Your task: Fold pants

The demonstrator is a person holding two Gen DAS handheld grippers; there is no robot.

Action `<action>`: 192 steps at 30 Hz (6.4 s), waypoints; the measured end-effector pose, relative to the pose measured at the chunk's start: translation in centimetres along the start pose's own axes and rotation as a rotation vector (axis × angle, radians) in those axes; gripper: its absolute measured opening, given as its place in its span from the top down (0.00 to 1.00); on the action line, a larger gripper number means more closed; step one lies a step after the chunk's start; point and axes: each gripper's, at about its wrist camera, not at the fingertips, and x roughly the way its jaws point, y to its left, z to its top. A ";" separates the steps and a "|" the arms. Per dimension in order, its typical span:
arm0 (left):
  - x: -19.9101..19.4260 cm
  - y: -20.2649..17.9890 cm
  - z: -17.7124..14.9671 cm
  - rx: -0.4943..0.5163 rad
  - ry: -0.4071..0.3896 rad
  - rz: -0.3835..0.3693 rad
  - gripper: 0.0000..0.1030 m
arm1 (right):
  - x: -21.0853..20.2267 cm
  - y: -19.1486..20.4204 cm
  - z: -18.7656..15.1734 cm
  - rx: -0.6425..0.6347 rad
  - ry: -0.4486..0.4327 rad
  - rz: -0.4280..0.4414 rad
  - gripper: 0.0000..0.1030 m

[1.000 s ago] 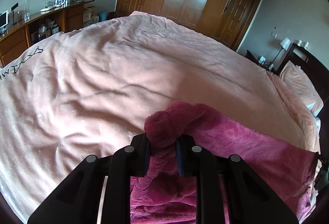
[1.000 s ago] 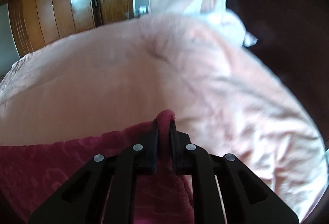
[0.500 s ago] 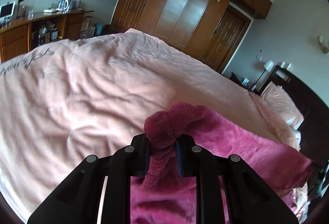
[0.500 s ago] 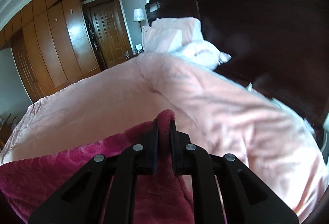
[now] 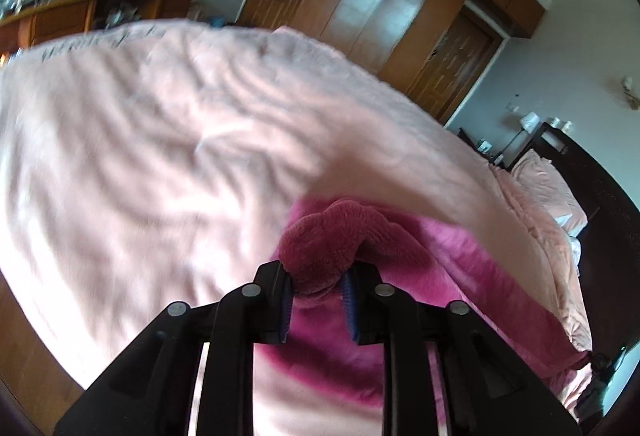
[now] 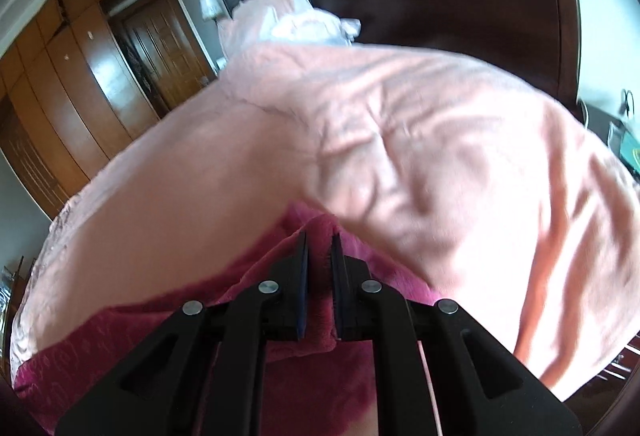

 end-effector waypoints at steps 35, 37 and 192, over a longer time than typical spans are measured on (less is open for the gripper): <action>4.7 -2.5 -5.6 -0.277 0.199 -0.248 0.28 | -0.1 -3.5 -2.4 0.334 0.330 0.378 0.49; 5.7 -2.8 -5.4 -0.275 0.211 -0.235 0.27 | 0.8 -2.8 -1.9 0.328 0.353 0.345 0.49; 13.7 -38.5 -18.1 0.600 0.400 -0.302 0.43 | 4.5 -7.3 -4.4 0.256 0.284 0.252 0.49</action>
